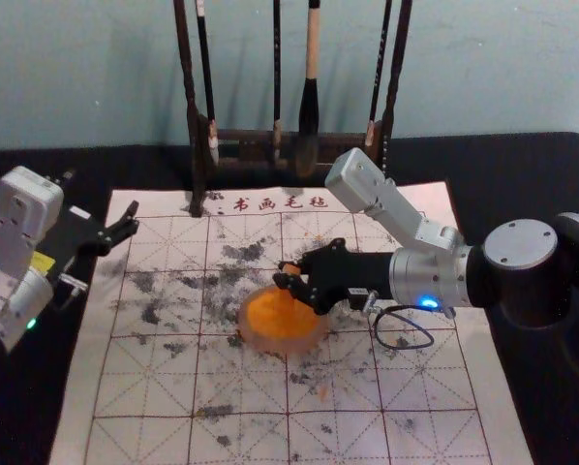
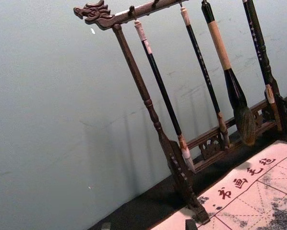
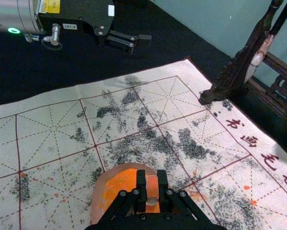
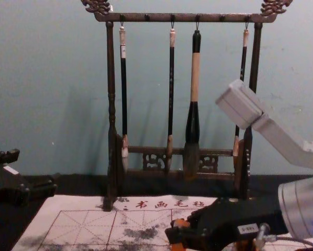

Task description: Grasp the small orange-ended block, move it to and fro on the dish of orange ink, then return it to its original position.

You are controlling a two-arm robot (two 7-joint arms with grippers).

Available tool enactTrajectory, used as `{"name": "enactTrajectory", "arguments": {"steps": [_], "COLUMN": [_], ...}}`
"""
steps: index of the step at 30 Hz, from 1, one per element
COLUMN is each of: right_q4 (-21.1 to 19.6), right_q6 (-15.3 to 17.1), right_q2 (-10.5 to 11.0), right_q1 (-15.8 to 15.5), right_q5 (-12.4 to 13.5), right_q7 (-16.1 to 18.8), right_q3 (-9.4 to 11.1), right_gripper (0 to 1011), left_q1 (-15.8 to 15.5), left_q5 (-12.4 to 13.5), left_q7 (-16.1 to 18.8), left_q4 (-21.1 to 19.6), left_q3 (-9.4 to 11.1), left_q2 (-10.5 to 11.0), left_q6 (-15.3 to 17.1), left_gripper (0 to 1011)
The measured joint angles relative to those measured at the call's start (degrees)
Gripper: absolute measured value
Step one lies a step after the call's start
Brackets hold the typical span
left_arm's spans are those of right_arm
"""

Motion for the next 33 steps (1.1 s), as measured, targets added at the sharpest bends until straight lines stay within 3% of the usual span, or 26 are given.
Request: {"name": "enactTrajectory", "arguments": {"steps": [8, 24, 33], "right_q4": [0.0, -1.8, -1.9], "right_q6": [0.1, -0.6, -1.0], "right_q2": [0.2, 2.7, 2.5], "right_q1": [0.0, -0.9, -0.9], "right_q5": [-0.1, 0.2, 0.4], "right_q7": [0.0, 2.3, 3.0], "right_q3": [0.4, 0.3, -0.4], "right_gripper": [110, 110, 110], "left_q1": [0.0, 0.0, 0.0], "left_q5": [0.0, 0.0, 0.0], "left_q7": [0.0, 0.0, 0.0], "left_q4": [0.0, 0.0, 0.0], "left_q3": [0.0, 0.0, 0.0], "left_q2": [0.0, 0.0, 0.0], "left_q6": [0.0, 0.0, 0.0], "left_gripper": [1001, 1001, 1001]}}
